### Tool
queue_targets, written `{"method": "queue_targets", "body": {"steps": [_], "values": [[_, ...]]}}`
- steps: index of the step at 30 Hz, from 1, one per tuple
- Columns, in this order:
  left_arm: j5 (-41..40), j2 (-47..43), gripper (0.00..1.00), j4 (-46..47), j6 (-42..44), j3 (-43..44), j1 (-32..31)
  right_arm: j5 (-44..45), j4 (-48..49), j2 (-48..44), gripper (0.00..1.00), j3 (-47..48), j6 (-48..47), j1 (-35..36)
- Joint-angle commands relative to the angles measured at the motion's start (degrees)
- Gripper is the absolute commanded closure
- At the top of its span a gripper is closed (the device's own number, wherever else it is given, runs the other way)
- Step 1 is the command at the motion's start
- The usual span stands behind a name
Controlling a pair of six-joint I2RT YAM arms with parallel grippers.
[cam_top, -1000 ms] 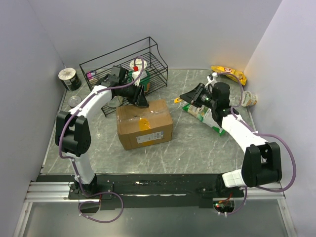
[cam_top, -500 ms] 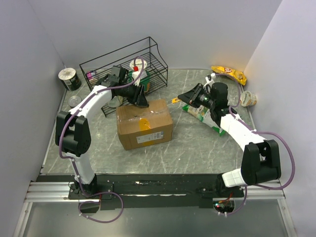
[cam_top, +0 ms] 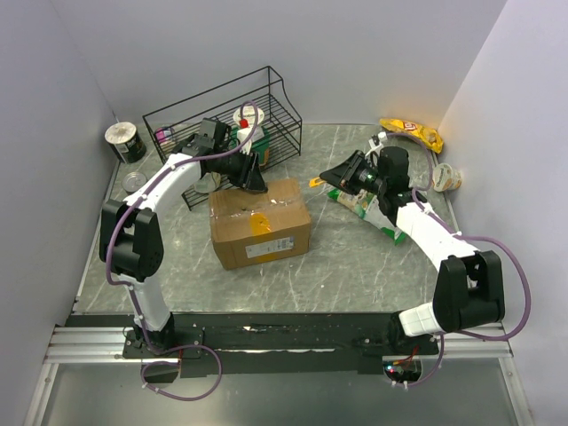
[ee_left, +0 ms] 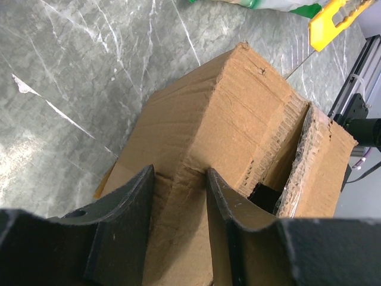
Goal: Unpack the express box
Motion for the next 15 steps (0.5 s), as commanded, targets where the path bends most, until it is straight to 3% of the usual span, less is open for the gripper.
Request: {"method": "queue_targets", "body": {"steps": [1,2,6,15], "values": [[-6.2,2.2,0.84,1.8,0.3,0.7,-0.3,-1.8,-5.8,-1.6,1.0,2.9,-2.0,0.6],[-6.3,2.2,0.9,1.8,0.3,0.8,-0.3,-1.9,-5.8,-1.7,1.0,3.0,-2.1,0.6],[-6.2,2.2,0.99,1.8,0.3,0.9,-0.3,-2.4,-7.6,-2.3,1.0,3.1,-2.9,0.6],[-7.5,2.3,0.99,1.9,0.1,0.8,-0.3,-2.6,-9.0,-3.4,1.0,2.6,-3.6,0.6]]}}
